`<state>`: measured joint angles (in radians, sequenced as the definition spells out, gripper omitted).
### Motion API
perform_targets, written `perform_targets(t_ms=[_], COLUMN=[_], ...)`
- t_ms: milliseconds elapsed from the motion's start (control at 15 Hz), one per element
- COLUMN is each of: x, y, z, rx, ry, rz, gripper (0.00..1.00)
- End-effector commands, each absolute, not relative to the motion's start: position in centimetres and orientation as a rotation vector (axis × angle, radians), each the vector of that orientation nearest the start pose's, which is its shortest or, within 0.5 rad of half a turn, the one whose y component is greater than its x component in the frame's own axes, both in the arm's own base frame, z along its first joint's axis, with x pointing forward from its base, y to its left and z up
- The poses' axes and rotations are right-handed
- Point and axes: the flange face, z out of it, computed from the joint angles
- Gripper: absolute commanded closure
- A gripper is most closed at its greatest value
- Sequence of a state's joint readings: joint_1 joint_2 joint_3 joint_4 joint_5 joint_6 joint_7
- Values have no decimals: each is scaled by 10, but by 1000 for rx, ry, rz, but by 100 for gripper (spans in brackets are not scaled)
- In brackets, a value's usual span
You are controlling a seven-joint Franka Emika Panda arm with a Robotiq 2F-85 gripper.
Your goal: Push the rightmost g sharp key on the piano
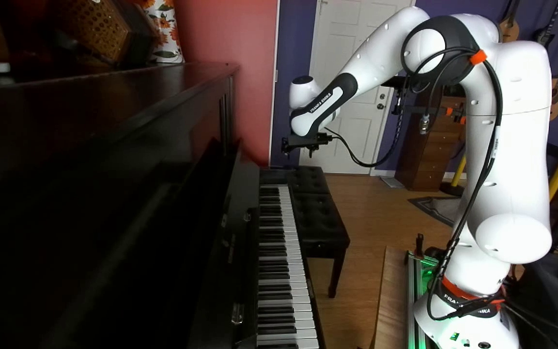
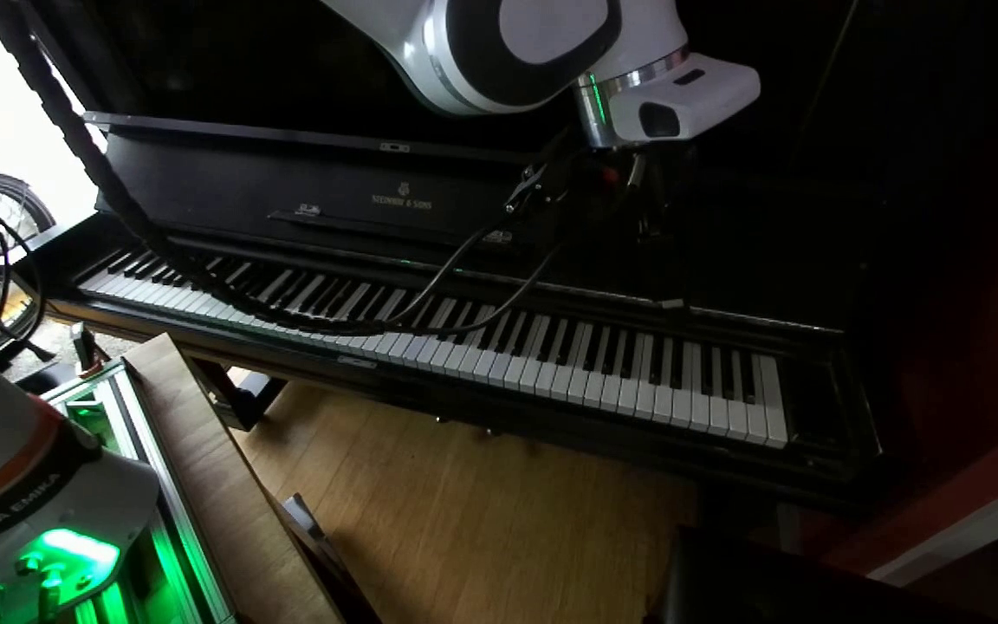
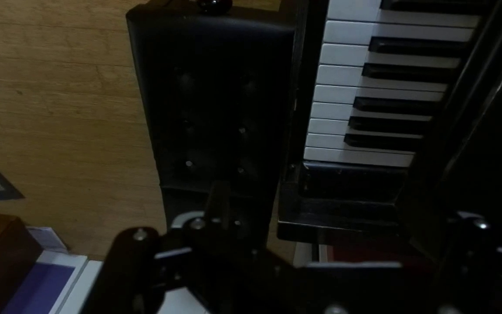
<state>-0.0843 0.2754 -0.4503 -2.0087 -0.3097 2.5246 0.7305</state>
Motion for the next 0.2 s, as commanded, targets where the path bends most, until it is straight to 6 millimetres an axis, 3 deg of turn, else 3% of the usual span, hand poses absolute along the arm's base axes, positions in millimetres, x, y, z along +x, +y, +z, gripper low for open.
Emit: perform_targets(t_ms=[0,133], x=[540,539], y=[-303,-303], z=[359,358], rx=[-2986,-2986], ry=[1636,1635], rz=[-489,-487], gripper=[0,0])
